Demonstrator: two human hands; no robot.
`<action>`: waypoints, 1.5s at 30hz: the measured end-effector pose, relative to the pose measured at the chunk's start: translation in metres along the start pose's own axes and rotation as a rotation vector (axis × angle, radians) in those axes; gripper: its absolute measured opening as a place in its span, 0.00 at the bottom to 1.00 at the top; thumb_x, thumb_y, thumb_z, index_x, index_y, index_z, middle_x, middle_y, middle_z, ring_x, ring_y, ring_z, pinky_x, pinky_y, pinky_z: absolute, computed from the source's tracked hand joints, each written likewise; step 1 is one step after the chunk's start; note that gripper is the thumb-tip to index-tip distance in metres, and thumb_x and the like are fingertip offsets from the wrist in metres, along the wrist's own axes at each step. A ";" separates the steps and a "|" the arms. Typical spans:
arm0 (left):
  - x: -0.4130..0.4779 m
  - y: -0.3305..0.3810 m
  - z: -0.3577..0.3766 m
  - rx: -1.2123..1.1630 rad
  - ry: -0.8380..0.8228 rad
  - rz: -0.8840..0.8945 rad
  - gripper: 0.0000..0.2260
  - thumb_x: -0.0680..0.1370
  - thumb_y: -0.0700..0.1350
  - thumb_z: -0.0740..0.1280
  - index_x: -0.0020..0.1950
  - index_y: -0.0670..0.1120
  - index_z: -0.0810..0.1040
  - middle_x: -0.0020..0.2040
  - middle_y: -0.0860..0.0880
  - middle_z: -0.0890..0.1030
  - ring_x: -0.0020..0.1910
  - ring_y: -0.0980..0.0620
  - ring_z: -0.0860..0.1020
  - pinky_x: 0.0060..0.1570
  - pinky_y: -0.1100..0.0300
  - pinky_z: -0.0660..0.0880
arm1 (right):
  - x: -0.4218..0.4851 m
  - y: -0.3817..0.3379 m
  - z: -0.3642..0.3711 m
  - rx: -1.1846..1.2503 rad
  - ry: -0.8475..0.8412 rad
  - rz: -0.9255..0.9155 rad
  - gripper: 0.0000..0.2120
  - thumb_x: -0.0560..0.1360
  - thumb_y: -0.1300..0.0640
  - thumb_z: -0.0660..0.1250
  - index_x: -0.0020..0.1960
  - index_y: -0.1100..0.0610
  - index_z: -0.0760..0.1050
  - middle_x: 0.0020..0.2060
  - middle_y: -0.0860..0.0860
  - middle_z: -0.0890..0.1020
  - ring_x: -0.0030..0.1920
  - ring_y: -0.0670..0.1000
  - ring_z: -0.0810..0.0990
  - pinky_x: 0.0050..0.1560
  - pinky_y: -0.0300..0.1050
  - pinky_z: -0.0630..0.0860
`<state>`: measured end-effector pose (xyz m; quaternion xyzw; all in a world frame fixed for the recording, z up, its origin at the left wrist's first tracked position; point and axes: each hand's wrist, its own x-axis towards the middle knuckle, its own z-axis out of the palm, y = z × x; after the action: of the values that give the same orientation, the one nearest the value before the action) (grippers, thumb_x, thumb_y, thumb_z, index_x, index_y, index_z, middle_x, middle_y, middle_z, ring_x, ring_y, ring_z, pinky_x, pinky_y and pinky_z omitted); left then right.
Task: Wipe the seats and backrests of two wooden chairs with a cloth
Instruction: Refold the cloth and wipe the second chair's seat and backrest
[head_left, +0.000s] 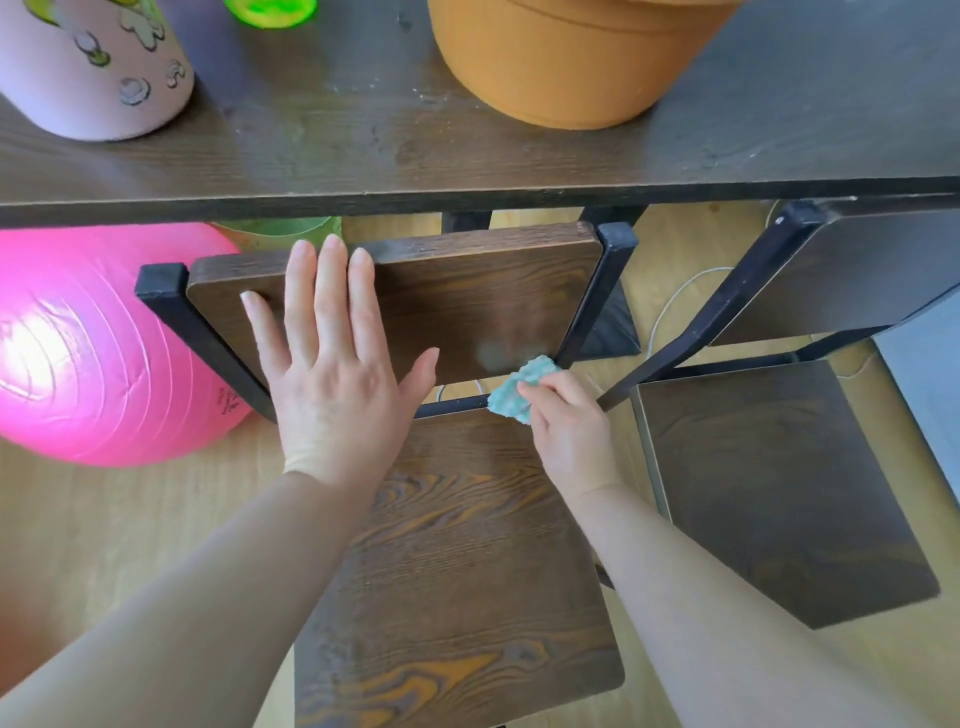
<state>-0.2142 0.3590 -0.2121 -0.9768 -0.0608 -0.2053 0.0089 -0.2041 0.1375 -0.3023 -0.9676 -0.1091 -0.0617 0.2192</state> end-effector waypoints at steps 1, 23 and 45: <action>0.000 -0.001 -0.001 -0.007 -0.009 0.005 0.38 0.77 0.62 0.62 0.78 0.39 0.55 0.78 0.40 0.58 0.78 0.41 0.51 0.72 0.33 0.50 | -0.001 -0.005 -0.013 0.054 0.074 -0.048 0.11 0.76 0.62 0.69 0.58 0.58 0.80 0.54 0.51 0.79 0.54 0.48 0.78 0.58 0.36 0.76; 0.004 -0.002 0.000 -0.037 0.004 0.009 0.37 0.78 0.60 0.62 0.77 0.38 0.56 0.77 0.39 0.59 0.78 0.39 0.52 0.72 0.33 0.50 | 0.037 0.032 -0.024 0.152 0.272 -0.077 0.10 0.78 0.61 0.63 0.53 0.62 0.82 0.49 0.55 0.79 0.52 0.53 0.79 0.53 0.44 0.79; 0.000 -0.003 -0.004 -0.028 -0.031 0.009 0.38 0.77 0.59 0.65 0.77 0.38 0.57 0.77 0.39 0.59 0.78 0.39 0.53 0.72 0.33 0.51 | -0.004 0.032 0.043 0.080 -0.118 0.338 0.10 0.76 0.60 0.68 0.57 0.56 0.81 0.59 0.49 0.78 0.57 0.50 0.79 0.51 0.36 0.77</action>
<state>-0.2164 0.3615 -0.2088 -0.9801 -0.0539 -0.1911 -0.0047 -0.1975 0.1273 -0.3550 -0.9646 0.0401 0.0372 0.2579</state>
